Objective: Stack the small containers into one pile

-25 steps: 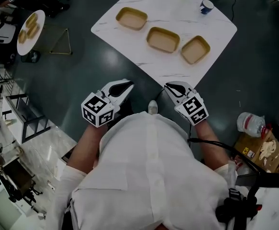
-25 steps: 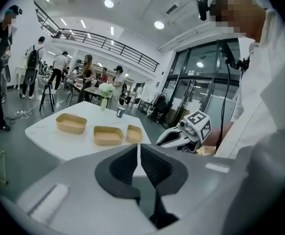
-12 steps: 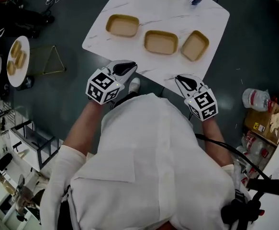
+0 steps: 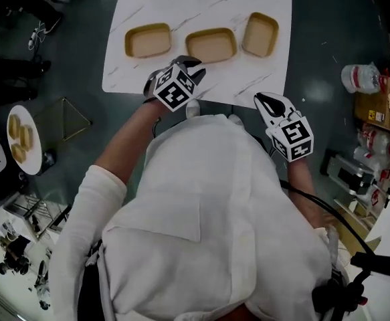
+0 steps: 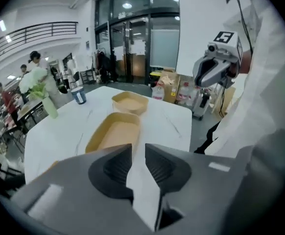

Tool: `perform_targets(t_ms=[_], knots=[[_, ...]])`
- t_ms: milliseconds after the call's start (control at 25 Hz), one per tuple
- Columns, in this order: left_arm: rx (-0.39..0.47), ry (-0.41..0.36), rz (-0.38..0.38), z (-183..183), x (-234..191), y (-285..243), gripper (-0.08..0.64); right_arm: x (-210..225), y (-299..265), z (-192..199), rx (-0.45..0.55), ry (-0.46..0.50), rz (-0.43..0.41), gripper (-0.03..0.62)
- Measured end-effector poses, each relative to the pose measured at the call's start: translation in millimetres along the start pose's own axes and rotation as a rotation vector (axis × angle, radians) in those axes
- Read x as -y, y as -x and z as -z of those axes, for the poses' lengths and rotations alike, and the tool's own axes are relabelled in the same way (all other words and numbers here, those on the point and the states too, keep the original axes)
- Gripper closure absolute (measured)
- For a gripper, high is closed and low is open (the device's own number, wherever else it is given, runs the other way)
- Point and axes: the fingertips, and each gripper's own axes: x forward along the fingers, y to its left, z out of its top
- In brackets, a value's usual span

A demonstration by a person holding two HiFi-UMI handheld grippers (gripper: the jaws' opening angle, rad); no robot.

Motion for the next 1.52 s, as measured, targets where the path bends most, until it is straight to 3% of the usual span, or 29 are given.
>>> perform_targets(t_ms=[200,480,640,920,1160,1520], knots=[[-0.134,-0.173,0.066,7.1,-6.6,-35.3,0.487,-3.5,28.7,25.4,0.000,-0.140,0.154,0.584],[-0.212,-0.229,0.065,8.3,-11.1,-64.4,0.488,-5.0,57.0,55.0,0.003,-0.251,0.246,0.584],[-0.260,-0.218,0.059,10.8,-10.8,-74.1,0.503,0.8,66.1,58.1,-0.007,-0.239,0.228,0.584],[-0.266,-0.231,0.011,6.0,-12.7,-71.9,0.537,21.6,69.7,54.8,-0.012,-0.185,0.175,0.584],[-0.229,-0.226,-0.024,-12.9,-6.4,-48.9,0.543,43.0,70.0,51.2,-0.006,-0.135,0.105,0.584],[-0.224,-0.236,-0.100,-12.4,-8.3,5.5,0.548,50.5,51.9,38.0,0.014,-0.062,-0.012,0.584]])
